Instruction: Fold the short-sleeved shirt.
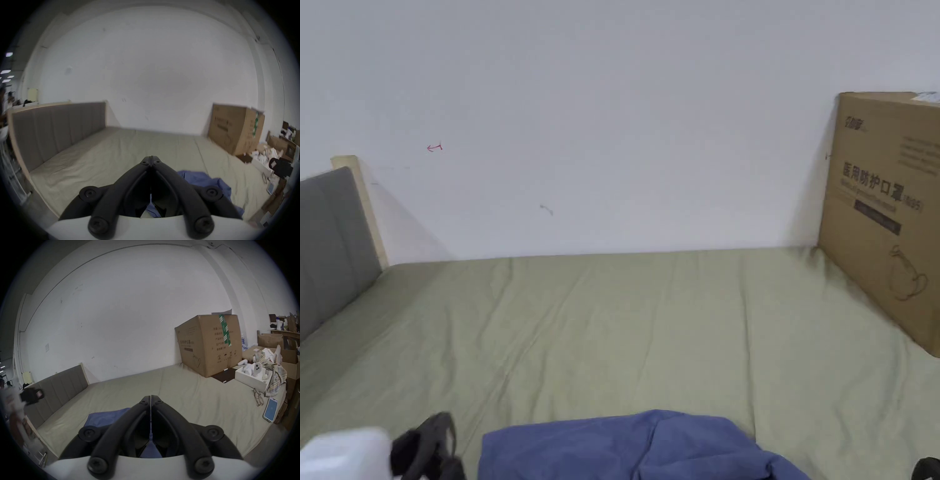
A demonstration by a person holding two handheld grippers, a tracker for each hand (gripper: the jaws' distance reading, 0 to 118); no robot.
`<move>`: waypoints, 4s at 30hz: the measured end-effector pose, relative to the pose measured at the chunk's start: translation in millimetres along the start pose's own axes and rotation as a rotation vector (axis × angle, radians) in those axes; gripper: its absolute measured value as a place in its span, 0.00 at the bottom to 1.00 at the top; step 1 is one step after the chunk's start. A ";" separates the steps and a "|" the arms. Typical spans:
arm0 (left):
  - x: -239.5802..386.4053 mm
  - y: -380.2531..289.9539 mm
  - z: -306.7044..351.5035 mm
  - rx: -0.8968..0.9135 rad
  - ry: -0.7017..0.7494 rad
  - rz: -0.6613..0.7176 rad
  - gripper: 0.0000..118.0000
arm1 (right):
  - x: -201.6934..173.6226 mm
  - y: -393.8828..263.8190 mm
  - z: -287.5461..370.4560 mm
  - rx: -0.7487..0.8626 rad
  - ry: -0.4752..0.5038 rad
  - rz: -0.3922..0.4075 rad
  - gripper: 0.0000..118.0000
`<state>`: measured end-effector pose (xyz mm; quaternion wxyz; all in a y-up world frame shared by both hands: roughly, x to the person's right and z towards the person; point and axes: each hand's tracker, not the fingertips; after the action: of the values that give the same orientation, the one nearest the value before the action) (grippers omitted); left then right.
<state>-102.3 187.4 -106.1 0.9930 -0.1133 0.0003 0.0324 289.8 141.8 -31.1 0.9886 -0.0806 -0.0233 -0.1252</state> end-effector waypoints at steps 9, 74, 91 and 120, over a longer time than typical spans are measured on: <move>-76.9 -14.7 -274.9 -0.705 -0.065 0.068 0.76 | 0.4 -11.5 -34.6 -0.152 0.068 0.040 0.00; -12.5 265.3 -140.2 0.063 -0.074 -0.044 0.04 | 19.0 358.7 -181.5 -0.124 -0.075 0.312 0.03; 41.2 285.6 -245.5 0.226 0.117 -0.129 0.04 | -23.3 398.1 -280.8 0.162 -0.296 0.589 0.03; -64.4 -115.2 -22.6 -0.658 -0.234 -0.134 0.04 | 165.7 -38.4 17.4 -0.754 0.024 0.209 0.03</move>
<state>-158.9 66.2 -101.6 0.8965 -0.4226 -0.1316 -0.0215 440.0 67.6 2.9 0.8973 -0.4385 0.0441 -0.0245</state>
